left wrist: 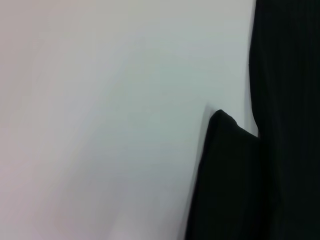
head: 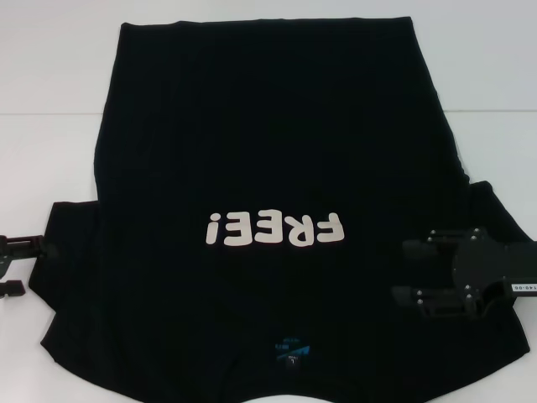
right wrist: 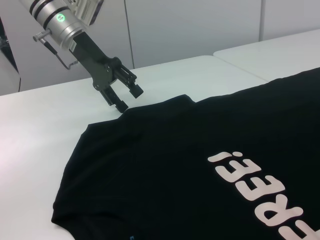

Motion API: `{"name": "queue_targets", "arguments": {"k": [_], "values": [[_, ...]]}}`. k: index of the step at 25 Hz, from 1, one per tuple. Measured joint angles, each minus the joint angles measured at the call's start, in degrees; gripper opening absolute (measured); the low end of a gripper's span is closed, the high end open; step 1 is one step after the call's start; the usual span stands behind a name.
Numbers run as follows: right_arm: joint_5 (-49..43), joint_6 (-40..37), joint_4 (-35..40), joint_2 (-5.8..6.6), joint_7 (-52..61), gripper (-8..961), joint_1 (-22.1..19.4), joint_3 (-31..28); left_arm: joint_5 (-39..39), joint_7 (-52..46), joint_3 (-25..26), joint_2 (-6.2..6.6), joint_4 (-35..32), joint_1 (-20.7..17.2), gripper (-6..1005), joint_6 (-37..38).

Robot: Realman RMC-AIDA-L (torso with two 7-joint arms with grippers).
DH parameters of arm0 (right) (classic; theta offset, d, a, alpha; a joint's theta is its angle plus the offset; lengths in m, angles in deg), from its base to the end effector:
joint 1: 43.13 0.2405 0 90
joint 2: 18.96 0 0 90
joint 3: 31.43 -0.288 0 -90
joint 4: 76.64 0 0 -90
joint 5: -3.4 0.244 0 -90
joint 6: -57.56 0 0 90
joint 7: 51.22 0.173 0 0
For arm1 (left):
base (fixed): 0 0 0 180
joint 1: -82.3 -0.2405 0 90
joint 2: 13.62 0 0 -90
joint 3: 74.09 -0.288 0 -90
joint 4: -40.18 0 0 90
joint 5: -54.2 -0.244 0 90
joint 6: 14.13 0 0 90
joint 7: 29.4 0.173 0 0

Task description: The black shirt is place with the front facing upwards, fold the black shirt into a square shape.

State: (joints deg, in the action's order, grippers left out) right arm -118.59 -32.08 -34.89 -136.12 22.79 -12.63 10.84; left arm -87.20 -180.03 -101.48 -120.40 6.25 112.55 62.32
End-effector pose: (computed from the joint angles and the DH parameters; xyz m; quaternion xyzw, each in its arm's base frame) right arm 0.3091 0.3821 -0.0277 -0.9726 0.1348 0.1450 0.1220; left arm -0.4346 0.3878 0.0641 -0.5883 -0.7675 -0.1334 0.2168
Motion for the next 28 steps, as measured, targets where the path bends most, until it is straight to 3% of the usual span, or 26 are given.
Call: {"name": "queue_targets", "arguments": {"k": [21, 28], "values": [[0.0, -0.01, 0.0, 0.0, 0.0, 775, 0.27, 0.0, 0.14, 0.92, 0.04, -1.27, 1.63, 1.89, 934, -0.47], [0.0, 0.11, 0.0, -0.01, 0.0, 776, 0.27, 0.0, 0.12, 2.73, 0.1, -1.75, 0.21, 2.22, 856, -1.42]]}}
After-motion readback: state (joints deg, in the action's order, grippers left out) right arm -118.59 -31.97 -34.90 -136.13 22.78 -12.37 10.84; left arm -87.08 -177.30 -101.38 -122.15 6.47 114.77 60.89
